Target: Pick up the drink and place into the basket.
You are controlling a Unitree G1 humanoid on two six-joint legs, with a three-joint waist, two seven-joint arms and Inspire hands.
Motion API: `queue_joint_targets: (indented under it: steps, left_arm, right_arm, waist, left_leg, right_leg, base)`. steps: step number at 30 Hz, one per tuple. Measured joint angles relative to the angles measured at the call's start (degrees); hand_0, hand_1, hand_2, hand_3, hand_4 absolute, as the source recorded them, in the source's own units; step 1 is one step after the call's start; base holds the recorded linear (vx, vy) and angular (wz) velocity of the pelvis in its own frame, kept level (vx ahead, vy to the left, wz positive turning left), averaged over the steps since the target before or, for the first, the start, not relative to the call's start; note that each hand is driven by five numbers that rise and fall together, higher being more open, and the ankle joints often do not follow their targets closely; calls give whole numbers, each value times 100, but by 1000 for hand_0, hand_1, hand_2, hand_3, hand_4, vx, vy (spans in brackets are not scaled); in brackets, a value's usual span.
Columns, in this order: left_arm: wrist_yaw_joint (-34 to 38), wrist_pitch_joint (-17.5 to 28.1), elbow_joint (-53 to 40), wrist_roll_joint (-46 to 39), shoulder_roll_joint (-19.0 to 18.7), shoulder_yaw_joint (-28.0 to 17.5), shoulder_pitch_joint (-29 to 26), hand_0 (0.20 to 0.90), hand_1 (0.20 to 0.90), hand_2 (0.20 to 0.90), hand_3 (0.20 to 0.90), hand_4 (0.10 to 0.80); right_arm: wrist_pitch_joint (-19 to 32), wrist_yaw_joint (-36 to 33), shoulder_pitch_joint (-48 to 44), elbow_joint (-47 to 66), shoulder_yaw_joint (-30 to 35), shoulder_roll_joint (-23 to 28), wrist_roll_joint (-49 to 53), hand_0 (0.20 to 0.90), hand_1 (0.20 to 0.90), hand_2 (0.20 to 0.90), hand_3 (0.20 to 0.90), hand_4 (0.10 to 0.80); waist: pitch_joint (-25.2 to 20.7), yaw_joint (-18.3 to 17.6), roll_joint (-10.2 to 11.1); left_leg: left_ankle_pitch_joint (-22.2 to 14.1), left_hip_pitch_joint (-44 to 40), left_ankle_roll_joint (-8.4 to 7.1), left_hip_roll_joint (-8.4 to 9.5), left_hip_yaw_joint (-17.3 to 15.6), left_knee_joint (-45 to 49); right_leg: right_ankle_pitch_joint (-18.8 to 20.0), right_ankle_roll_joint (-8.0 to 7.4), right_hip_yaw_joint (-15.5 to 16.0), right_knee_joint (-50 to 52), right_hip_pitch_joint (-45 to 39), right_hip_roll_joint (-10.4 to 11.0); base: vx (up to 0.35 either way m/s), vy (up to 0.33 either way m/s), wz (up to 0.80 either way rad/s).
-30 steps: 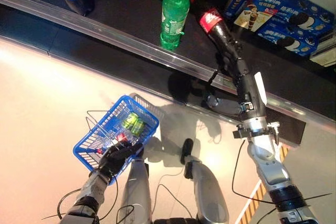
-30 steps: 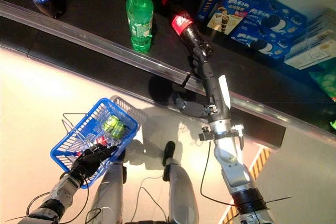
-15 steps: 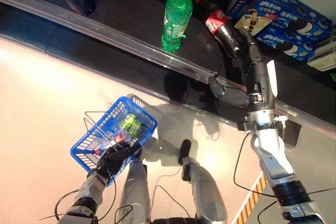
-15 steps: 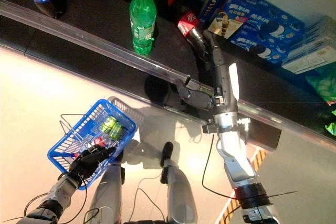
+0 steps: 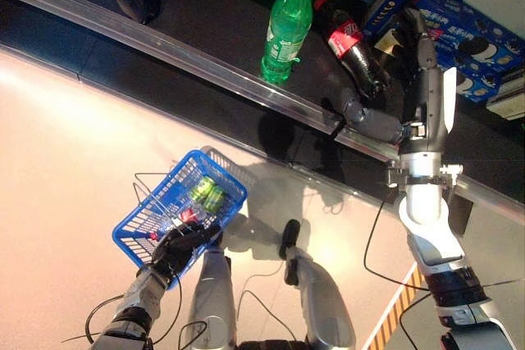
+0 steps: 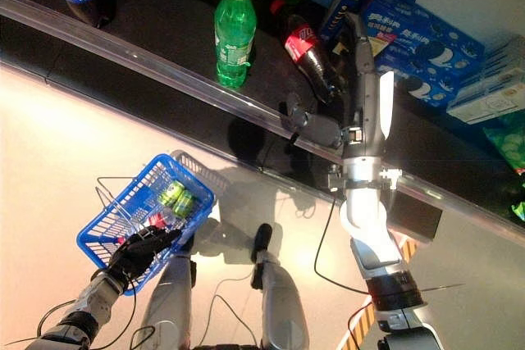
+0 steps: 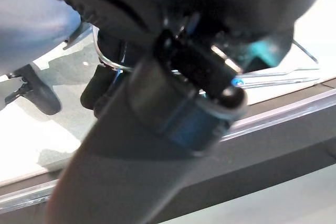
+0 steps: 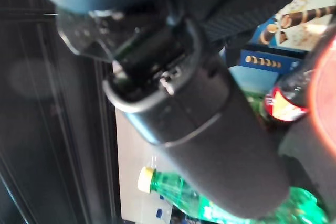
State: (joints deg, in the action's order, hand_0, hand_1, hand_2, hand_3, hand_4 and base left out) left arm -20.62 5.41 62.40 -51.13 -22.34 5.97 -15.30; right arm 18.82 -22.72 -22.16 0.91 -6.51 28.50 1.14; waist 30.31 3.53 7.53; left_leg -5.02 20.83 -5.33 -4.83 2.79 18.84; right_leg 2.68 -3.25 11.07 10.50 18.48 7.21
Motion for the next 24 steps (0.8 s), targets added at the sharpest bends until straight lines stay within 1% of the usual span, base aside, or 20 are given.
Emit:
queue_joint_targets:
  steps: [2,6,8,13,14,15,19,24]
  left_arm:
    - [19,-9,-6,14,-2,12,-2,300,300,300,200,100]
    - [75,-54,-9,18,-10,21,-28,300,300,300,200,100]
    - [108,-104,-22,18,-22,19,-49,300,300,300,200,100]
    - [114,-170,-51,21,-45,26,-73,300,300,300,200,100]
    - [114,-185,-52,23,-55,36,-86,300,300,300,200,100]
    - [115,-201,-63,25,-62,45,-94,300,300,300,200,100]
    - [117,-235,-56,26,-85,43,-120,300,300,300,200,100]
    - [118,-259,-48,29,-86,77,-169,300,300,300,200,100]
  right_arm:
    - [-118,-60,-162,-59,3,163,3,900,900,900,900,800]
    - [-345,-98,-405,-165,-5,322,14,900,900,900,900,800]
    - [-569,-97,-692,-411,-11,385,28,900,900,900,900,800]
    - [-984,-86,-999,-744,-52,407,67,900,900,900,900,800]
    - [-1136,-80,-1103,-892,-122,484,108,900,900,900,900,800]
    - [-1283,-44,-1152,-978,-155,561,159,900,900,900,900,800]
    - [-1642,45,-1455,-1391,-216,613,366,900,900,900,900,800]
    - [-1958,249,-1776,-1541,-406,774,583,900,900,900,900,800]
  waist:
    - [0,7,0]
    - [1,59,-1]
    - [1,109,-1]
    - [1,187,-1]
    - [1,217,-1]
    - [1,261,-1]
    - [1,263,-1]
    - [2,309,1]
  left_leg:
    - [1,-24,-1,0,40,-7]
    - [30,-81,-12,7,93,-81]
    - [33,-80,-16,5,100,-91]
    - [41,-80,-10,16,104,-126]
    - [56,-86,-12,17,107,-154]
    - [70,-91,-12,17,112,-182]
    - [74,-95,-15,28,214,-189]
    - [82,-93,-21,36,246,-192]
  right_leg:
    - [0,0,51,-34,-61,-1]
    - [-1,0,109,-86,-136,-2]
    - [-1,1,117,-89,-135,-4]
    - [-1,1,125,-109,-137,5]
    - [-1,1,133,-116,-138,7]
    - [-1,1,140,-131,-139,6]
    - [0,1,252,-188,-225,7]
    - [0,1,267,-197,-244,9]
  base:
    - [2,-20,8]
    - [7,-18,7]
    - [0,0,0]
    - [0,0,0]
    - [0,0,0]
    - [4,-14,4]
    - [15,-20,12]
    - [5,-7,3]
